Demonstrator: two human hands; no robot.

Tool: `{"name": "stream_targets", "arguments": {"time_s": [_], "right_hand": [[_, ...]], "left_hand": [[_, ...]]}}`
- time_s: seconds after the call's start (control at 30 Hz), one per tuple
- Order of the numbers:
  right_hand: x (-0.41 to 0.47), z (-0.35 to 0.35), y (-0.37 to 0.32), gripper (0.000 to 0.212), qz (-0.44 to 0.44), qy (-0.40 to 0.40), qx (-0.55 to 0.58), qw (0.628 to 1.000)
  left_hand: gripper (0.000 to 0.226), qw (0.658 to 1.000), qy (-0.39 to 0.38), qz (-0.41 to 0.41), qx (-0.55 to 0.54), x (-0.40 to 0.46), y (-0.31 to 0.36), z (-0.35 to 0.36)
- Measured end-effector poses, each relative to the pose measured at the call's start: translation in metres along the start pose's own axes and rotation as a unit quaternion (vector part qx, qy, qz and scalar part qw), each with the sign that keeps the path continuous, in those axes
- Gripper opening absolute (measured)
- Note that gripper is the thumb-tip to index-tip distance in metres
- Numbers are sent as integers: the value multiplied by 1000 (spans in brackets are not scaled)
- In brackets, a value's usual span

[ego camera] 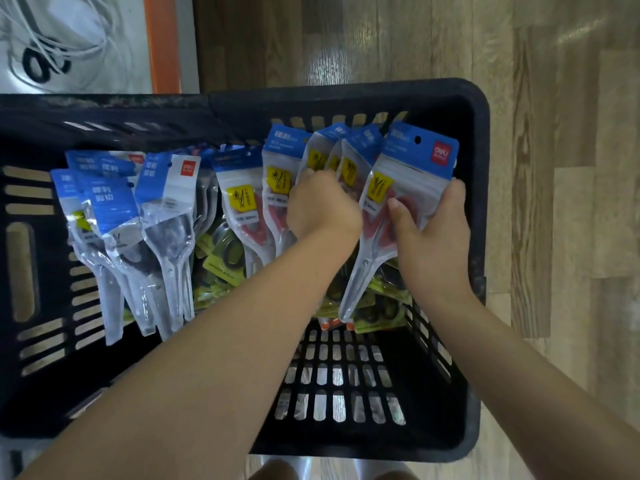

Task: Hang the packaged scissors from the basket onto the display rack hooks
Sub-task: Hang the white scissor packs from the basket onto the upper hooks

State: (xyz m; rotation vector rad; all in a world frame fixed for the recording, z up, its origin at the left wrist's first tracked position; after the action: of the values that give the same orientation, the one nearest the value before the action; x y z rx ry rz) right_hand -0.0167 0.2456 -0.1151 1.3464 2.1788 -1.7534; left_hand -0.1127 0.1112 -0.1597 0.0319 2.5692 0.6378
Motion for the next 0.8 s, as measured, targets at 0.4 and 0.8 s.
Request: {"name": "stream_targets", "arguments": {"time_s": [0.4,0.8], "right_hand": [[-29,12,-46,25,50,-98,34,993],[-136,41,-287,7,7,-190,106,976]], "left_hand": [[5,921,-55,-96,-375,-47,-38,-61],[22,827,47,-108,-550,-128,-24,-312]]}}
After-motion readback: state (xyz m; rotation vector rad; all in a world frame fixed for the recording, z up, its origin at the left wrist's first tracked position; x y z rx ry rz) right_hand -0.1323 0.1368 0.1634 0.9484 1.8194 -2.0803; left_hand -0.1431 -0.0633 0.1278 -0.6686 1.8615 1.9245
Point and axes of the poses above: each hand's wrist, its own x-axis towards the middle knuckle, its own z-axis out of the palm, y = z × x, the point moved 10 cm from there along x, towards the middle knuckle, and after that the axes turned 8 degrees about z, right-handed, at the moved point
